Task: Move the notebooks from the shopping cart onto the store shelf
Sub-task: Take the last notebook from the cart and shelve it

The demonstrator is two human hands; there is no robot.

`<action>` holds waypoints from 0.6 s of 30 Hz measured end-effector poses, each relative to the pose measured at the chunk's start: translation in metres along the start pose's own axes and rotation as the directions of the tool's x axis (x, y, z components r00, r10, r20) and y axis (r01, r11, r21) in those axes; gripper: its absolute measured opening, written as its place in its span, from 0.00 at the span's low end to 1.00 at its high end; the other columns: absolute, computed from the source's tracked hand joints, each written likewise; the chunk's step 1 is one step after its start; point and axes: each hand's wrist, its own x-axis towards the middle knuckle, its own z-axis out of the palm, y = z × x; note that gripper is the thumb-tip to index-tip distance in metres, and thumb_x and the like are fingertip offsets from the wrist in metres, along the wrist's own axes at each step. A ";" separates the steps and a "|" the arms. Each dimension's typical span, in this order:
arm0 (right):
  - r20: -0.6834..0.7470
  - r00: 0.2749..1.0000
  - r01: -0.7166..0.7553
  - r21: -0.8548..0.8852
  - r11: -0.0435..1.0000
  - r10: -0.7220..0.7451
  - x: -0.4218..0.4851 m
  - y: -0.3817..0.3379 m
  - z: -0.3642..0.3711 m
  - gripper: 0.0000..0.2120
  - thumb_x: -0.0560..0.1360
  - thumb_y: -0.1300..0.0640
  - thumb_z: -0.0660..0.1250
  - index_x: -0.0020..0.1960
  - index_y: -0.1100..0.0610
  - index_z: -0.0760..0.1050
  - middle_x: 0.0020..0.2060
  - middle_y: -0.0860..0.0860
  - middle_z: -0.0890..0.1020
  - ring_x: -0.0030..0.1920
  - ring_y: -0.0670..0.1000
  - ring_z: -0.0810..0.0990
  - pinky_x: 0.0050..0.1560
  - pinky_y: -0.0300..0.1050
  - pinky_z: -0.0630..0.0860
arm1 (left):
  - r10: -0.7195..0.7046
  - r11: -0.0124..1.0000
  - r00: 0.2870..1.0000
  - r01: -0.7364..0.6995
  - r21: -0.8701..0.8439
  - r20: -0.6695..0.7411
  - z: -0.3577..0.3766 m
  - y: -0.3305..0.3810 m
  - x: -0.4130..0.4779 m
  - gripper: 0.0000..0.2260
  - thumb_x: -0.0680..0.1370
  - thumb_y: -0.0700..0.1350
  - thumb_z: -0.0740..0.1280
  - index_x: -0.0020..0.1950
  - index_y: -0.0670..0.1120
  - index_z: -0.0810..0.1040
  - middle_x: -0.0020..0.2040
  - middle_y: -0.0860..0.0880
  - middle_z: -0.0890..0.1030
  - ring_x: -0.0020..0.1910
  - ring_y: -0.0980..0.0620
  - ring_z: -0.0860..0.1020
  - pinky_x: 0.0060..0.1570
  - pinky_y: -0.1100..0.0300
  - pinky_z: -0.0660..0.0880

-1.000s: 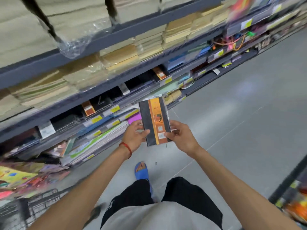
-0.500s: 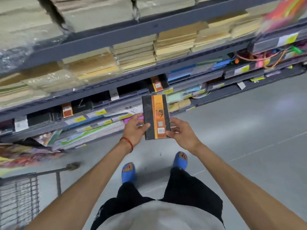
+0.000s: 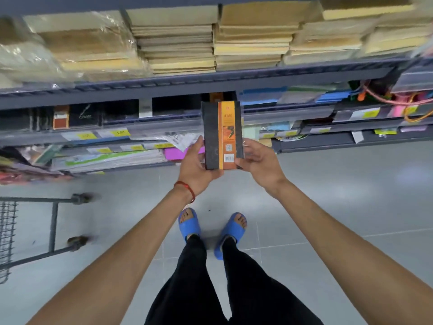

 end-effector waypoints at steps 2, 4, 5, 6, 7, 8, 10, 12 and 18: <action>-0.004 1.000 0.019 -0.014 1.000 -0.019 0.016 0.008 0.002 0.21 0.75 0.71 0.70 0.65 0.56 0.78 0.51 0.49 0.84 0.46 0.44 0.84 0.48 0.40 0.80 | 0.066 0.995 0.998 -0.064 0.082 -0.024 0.000 -0.006 0.015 0.41 0.66 0.35 0.79 0.76 0.48 0.64 0.64 0.49 0.73 0.59 0.50 0.76 0.54 0.53 0.81; -0.016 0.999 0.038 -0.014 0.999 -0.039 0.032 0.018 0.004 0.22 0.75 0.69 0.71 0.67 0.55 0.78 0.53 0.49 0.84 0.50 0.50 0.85 0.53 0.45 0.81 | 0.113 0.988 0.992 -0.105 0.113 -0.062 0.001 -0.013 0.031 0.39 0.67 0.36 0.79 0.75 0.49 0.66 0.64 0.50 0.73 0.59 0.50 0.76 0.53 0.58 0.80; -0.030 0.998 0.057 -0.013 0.998 -0.058 0.038 0.022 0.003 0.22 0.76 0.67 0.71 0.67 0.53 0.78 0.53 0.47 0.84 0.52 0.52 0.84 0.55 0.47 0.81 | 0.134 0.984 0.988 -0.124 0.125 -0.079 0.002 -0.017 0.039 0.39 0.67 0.37 0.79 0.75 0.49 0.67 0.64 0.51 0.74 0.59 0.51 0.76 0.51 0.63 0.80; -0.037 0.996 0.078 -0.019 0.997 -0.078 0.044 0.026 0.002 0.22 0.75 0.65 0.72 0.67 0.52 0.78 0.54 0.45 0.83 0.54 0.53 0.83 0.56 0.48 0.81 | 0.157 0.980 0.983 -0.143 0.139 -0.093 0.003 -0.020 0.045 0.39 0.67 0.38 0.80 0.75 0.49 0.68 0.64 0.52 0.75 0.58 0.53 0.77 0.50 0.68 0.78; -0.031 0.995 0.094 -0.024 0.995 -0.094 0.047 0.028 0.000 0.22 0.74 0.64 0.74 0.66 0.50 0.78 0.55 0.45 0.83 0.55 0.52 0.82 0.57 0.47 0.81 | 0.171 0.976 0.980 -0.154 0.152 -0.104 0.005 -0.025 0.051 0.38 0.67 0.40 0.80 0.74 0.50 0.68 0.65 0.53 0.76 0.58 0.55 0.77 0.51 0.68 0.78; -0.017 0.995 0.099 -0.014 0.995 -0.099 0.050 0.031 -0.003 0.24 0.73 0.63 0.76 0.66 0.48 0.78 0.57 0.44 0.82 0.57 0.51 0.82 0.56 0.45 0.81 | 0.178 0.975 0.977 -0.159 0.155 -0.114 0.006 -0.030 0.055 0.38 0.67 0.42 0.80 0.74 0.51 0.69 0.65 0.53 0.76 0.58 0.55 0.78 0.53 0.66 0.79; 0.020 0.994 0.109 0.032 0.994 -0.110 0.052 0.037 -0.006 0.30 0.68 0.67 0.79 0.64 0.45 0.77 0.57 0.41 0.82 0.59 0.50 0.81 0.54 0.45 0.82 | 0.176 0.979 0.973 -0.157 0.133 -0.147 0.008 -0.039 0.061 0.36 0.68 0.43 0.80 0.73 0.53 0.70 0.65 0.53 0.77 0.60 0.54 0.78 0.57 0.56 0.79; 0.023 0.992 0.120 0.033 0.992 -0.121 0.054 0.043 -0.006 0.35 0.64 0.72 0.79 0.62 0.43 0.76 0.58 0.42 0.82 0.61 0.52 0.80 0.52 0.50 0.83 | 0.178 0.981 0.966 -0.159 0.112 -0.186 0.009 -0.043 0.065 0.35 0.68 0.43 0.80 0.72 0.54 0.70 0.65 0.53 0.77 0.61 0.53 0.78 0.59 0.49 0.78; -0.145 0.966 0.212 -0.019 0.977 -0.212 0.069 0.044 0.004 0.27 0.66 0.69 0.79 0.60 0.50 0.78 0.53 0.41 0.82 0.44 0.37 0.80 0.44 0.32 0.77 | 0.234 0.958 0.950 -0.189 0.214 -0.208 0.009 -0.041 0.075 0.35 0.71 0.46 0.78 0.75 0.52 0.68 0.68 0.51 0.73 0.64 0.53 0.74 0.63 0.51 0.76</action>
